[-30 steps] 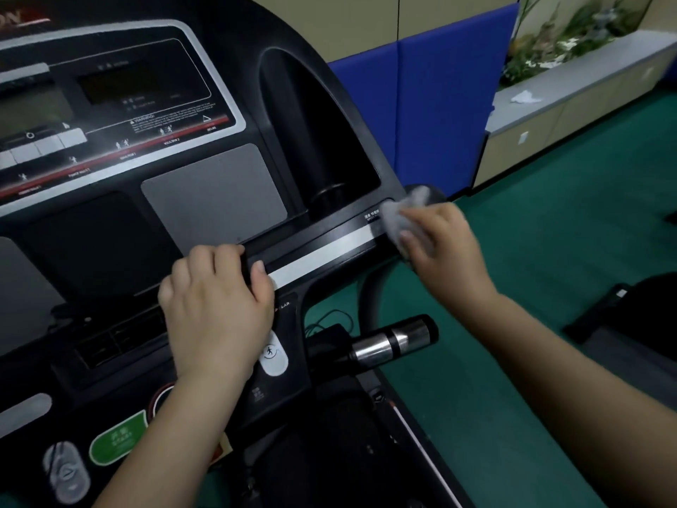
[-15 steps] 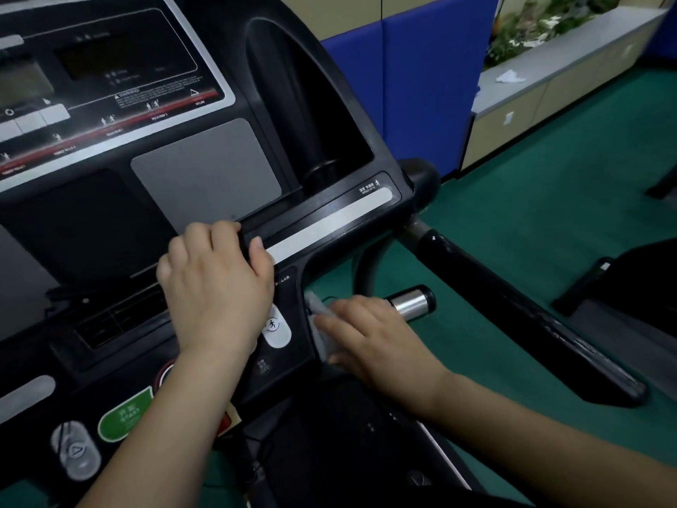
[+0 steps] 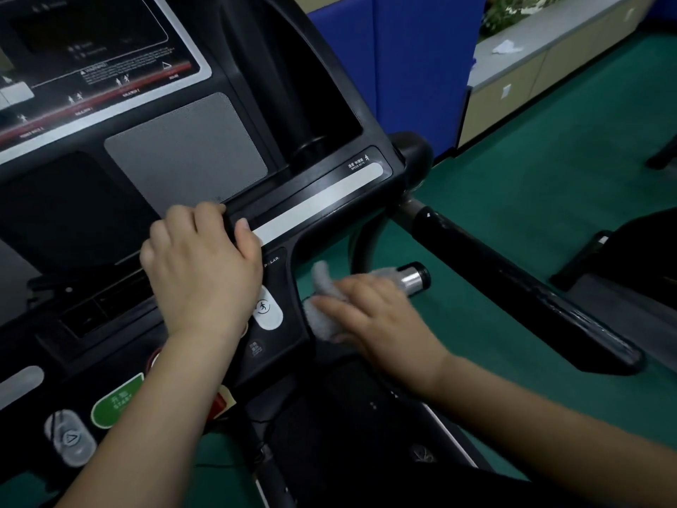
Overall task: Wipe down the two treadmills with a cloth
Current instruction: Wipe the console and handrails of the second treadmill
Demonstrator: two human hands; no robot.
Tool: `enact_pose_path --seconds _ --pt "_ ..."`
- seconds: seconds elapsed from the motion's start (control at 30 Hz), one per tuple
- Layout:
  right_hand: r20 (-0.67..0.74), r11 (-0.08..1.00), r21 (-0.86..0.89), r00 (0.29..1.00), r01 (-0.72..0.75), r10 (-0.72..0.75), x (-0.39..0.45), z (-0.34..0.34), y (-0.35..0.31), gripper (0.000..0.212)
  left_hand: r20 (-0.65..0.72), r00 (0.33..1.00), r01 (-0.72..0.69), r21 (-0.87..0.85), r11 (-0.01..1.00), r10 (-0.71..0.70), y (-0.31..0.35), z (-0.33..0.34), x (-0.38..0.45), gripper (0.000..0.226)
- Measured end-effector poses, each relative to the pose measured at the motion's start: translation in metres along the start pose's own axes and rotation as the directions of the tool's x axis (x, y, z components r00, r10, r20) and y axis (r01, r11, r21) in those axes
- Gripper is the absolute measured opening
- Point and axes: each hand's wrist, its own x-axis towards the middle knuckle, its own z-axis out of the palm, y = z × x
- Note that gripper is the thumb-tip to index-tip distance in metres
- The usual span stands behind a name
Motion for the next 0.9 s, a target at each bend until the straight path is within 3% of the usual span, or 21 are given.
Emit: enact_pose_path --seconds 0.17,0.27,0.3,0.37,0.4,0.43,0.53,0.67,0.7,0.8,0.87,0.9 --pt "0.054 0.999 0.021 0.998 0.029 -0.03 -0.004 -0.008 0.023 0.045 0.003 1.0 0.003 -0.013 1.0 -0.003 0.0 -0.001 0.0 0.036" --pt "-0.021 0.969 0.138 0.977 -0.207 0.211 -0.02 -0.024 0.052 0.045 0.001 1.0 0.006 -0.015 1.0 -0.006 0.0 -0.001 0.0 0.037" --pt "-0.072 0.909 0.231 0.925 -0.347 0.372 -0.028 -0.027 0.057 0.043 0.001 1.0 0.005 -0.013 1.0 -0.005 0.0 -0.001 -0.001 0.037" --pt "-0.091 0.625 0.487 0.677 -0.61 0.731 -0.045 -0.031 0.06 0.033 0.002 1.0 0.005 -0.012 1.0 -0.005 0.0 0.0 0.0 0.037" --pt "-0.002 0.429 0.619 0.545 -0.658 0.838 -0.054 -0.029 0.057 0.028 -0.002 1.0 0.006 -0.012 1.0 -0.006 0.0 0.0 0.0 0.037" --pt "0.138 0.236 0.717 0.465 -0.656 0.874 -0.06 -0.025 0.051 0.027 -0.006 1.0 0.007 -0.011 1.0 -0.008 0.0 0.001 0.0 0.037" --pt "0.422 -0.086 0.821 0.498 -0.565 0.757 -0.057 -0.011 0.024 0.042 -0.009 1.0 0.008 -0.007 1.0 -0.008 0.001 0.001 0.0 0.037" --pt "0.533 -0.273 0.817 0.484 -0.508 0.694 -0.028 -0.009 0.0 0.042 -0.01 1.0 0.012 -0.002 1.0 -0.012 0.001 0.001 0.0 0.038" --pt "0.57 -0.291 0.79 0.472 -0.539 0.673 -0.027 -0.006 -0.005 0.041 -0.013 1.0 0.012 -0.001 1.0 -0.012 0.001 0.001 -0.001 0.038" --pt "0.635 -0.213 0.696 0.449 -0.685 0.629 -0.024 -0.003 -0.024 0.047 -0.017 1.0 0.01 -0.012 1.0 -0.01 0.002 0.001 -0.001 0.037" --pt "0.613 -0.272 0.73 0.425 -0.626 0.666 -0.02 -0.007 -0.023 0.044 -0.021 1.0 0.011 -0.017 1.0 -0.012 0.001 0.001 -0.001 0.037" --pt "0.592 -0.353 0.775 0.406 -0.524 0.697 -0.019 -0.008 -0.017 0.04 -0.02 1.0 0.011 -0.015 1.0 -0.012 0.001 0.001 0.0 0.038"
